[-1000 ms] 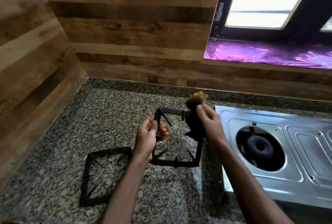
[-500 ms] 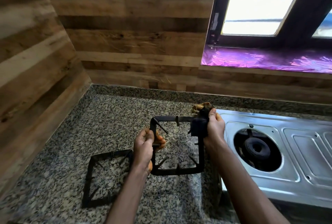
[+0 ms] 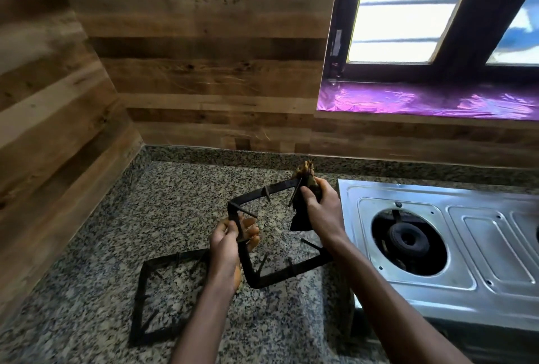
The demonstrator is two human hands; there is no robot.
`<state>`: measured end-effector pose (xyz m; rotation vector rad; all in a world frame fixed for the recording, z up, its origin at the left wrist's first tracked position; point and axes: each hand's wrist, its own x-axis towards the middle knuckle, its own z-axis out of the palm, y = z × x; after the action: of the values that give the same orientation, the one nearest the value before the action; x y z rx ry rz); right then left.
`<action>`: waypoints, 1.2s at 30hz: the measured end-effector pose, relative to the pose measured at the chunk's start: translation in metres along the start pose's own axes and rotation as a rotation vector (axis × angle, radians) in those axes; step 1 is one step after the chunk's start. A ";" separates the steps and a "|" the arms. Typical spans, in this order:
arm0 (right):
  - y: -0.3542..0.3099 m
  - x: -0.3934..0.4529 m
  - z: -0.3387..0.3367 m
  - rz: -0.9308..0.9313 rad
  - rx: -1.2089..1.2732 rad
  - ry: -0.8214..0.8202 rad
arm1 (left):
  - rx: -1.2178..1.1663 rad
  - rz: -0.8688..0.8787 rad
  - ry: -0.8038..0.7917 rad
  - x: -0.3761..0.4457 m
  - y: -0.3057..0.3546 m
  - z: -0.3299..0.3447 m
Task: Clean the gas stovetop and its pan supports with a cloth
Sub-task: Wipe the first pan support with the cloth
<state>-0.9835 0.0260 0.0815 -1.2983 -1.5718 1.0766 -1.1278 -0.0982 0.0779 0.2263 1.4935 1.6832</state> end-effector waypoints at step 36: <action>-0.030 -0.002 -0.018 -0.649 -0.549 -0.320 | 0.602 0.462 -0.111 0.000 0.025 0.009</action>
<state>-0.9745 0.0225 0.1150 -0.8345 -2.4229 0.4610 -1.1338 -0.0894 0.1020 1.0359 1.9303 1.4712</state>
